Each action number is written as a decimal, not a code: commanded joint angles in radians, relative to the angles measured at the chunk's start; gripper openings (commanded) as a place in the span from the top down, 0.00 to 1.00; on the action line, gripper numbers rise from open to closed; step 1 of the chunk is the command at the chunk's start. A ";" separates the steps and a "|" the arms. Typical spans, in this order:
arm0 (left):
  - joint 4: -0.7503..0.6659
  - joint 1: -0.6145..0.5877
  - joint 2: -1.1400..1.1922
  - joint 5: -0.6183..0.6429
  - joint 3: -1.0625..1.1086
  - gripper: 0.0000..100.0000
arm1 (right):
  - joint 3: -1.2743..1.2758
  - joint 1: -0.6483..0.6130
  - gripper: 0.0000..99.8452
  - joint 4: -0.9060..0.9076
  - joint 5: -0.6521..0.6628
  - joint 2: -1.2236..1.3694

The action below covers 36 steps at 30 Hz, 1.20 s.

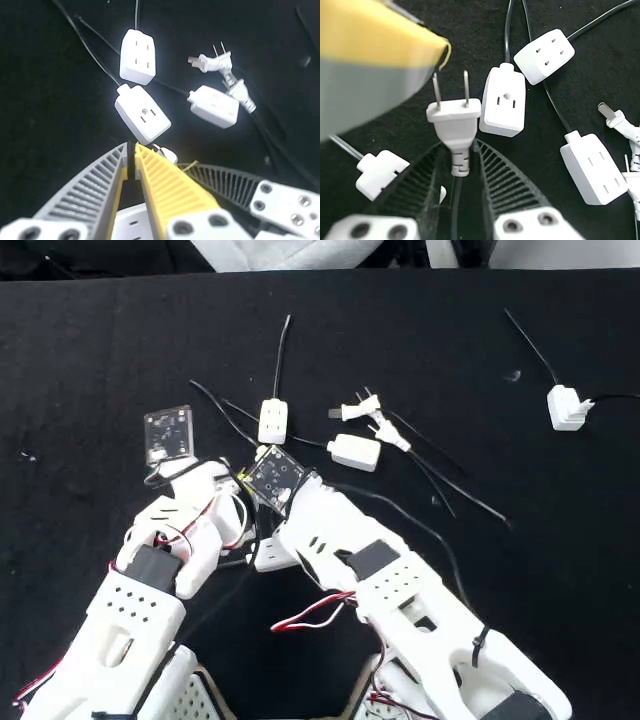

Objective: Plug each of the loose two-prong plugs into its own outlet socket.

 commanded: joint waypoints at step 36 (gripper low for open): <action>-0.083 0.088 -0.778 -0.496 0.337 0.97 | 0.225 0.110 0.99 -0.035 -0.034 -0.561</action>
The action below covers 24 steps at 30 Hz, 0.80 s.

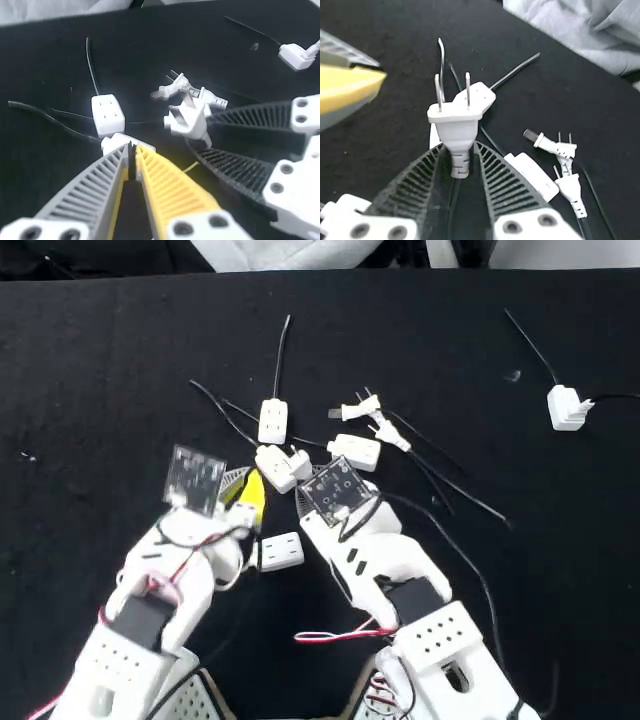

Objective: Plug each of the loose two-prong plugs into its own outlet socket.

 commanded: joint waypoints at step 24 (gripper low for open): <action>-0.071 0.036 -0.146 -0.241 0.143 0.97 | -0.058 -0.138 0.99 0.166 0.086 -0.039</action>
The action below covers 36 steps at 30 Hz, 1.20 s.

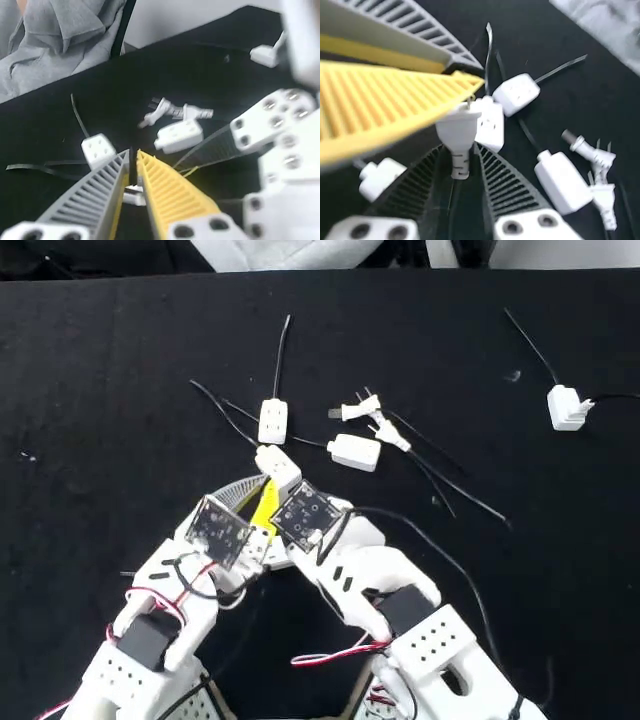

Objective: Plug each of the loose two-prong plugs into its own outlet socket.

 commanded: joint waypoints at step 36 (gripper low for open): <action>-0.066 -0.025 0.003 -0.005 0.090 0.97 | -0.033 -0.011 0.99 0.203 0.005 -0.410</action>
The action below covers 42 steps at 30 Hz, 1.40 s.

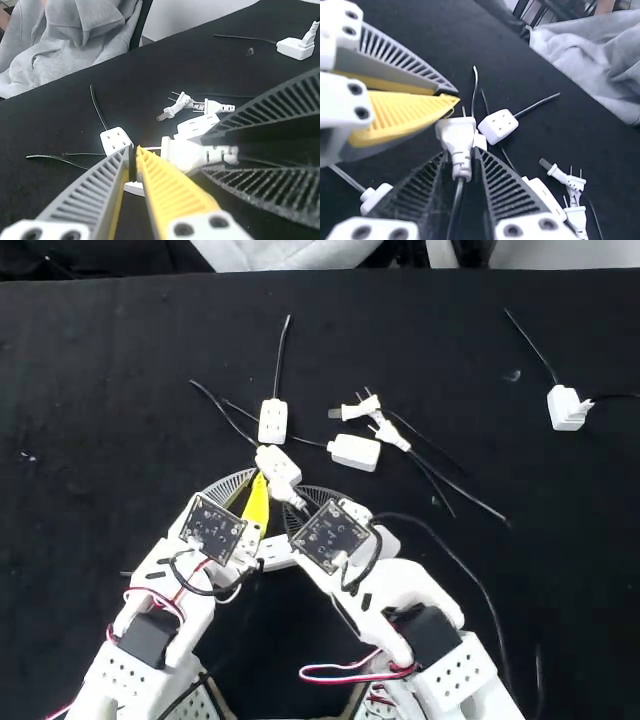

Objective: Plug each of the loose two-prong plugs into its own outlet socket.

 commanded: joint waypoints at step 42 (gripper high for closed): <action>-0.086 -0.028 0.413 0.077 -0.269 0.97 | 0.010 -0.064 0.99 0.008 0.012 -0.039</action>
